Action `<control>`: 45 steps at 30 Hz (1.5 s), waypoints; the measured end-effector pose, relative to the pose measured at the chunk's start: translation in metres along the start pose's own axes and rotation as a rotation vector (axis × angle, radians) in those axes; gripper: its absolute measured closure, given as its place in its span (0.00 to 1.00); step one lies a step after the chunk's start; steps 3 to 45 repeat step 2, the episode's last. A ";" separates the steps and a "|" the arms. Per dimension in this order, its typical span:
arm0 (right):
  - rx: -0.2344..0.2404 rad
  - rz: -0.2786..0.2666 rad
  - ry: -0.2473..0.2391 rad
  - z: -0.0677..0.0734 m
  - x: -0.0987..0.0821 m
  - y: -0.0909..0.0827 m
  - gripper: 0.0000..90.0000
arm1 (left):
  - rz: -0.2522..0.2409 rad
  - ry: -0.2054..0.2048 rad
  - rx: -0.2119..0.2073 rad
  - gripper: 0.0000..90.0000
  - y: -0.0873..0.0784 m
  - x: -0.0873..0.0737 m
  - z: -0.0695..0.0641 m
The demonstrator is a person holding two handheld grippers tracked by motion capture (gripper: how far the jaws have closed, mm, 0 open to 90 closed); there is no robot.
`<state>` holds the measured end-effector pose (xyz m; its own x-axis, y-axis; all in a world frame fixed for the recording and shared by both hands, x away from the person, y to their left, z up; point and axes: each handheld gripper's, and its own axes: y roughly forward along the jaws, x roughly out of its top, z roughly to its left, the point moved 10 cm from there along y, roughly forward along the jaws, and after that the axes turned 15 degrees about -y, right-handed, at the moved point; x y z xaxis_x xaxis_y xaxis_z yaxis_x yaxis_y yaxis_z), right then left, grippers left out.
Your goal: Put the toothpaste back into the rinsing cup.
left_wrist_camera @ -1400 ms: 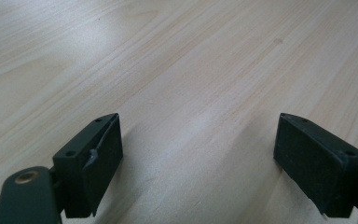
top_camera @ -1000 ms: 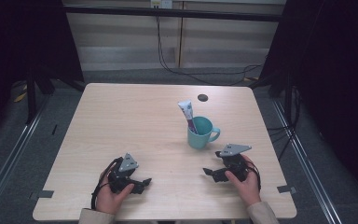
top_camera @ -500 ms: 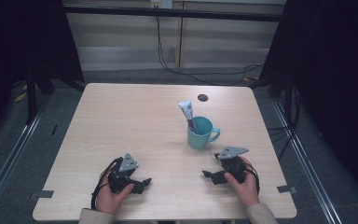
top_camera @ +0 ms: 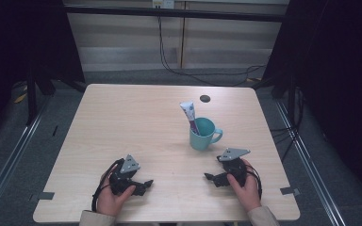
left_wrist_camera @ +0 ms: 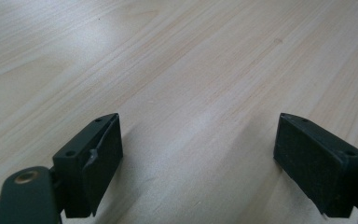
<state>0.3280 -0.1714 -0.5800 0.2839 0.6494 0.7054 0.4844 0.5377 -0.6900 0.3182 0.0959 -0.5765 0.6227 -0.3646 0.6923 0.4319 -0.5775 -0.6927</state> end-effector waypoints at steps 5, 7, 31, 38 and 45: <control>0.001 0.000 0.000 0.000 0.000 0.000 0.15 | -0.003 -0.005 -0.001 0.17 0.000 0.000 0.000; 0.001 0.000 0.000 0.000 0.000 0.000 0.15 | -0.003 -0.005 -0.001 0.17 0.000 0.000 0.000; 0.001 0.000 0.000 0.000 0.000 0.000 0.15 | -0.003 -0.005 -0.001 0.17 0.000 0.000 0.000; 0.001 0.000 0.000 0.000 0.000 0.000 0.15 | -0.003 -0.005 -0.001 0.17 0.000 0.000 0.000; 0.001 0.000 0.000 0.000 0.000 0.000 0.15 | -0.003 -0.005 -0.001 0.17 0.000 0.000 0.000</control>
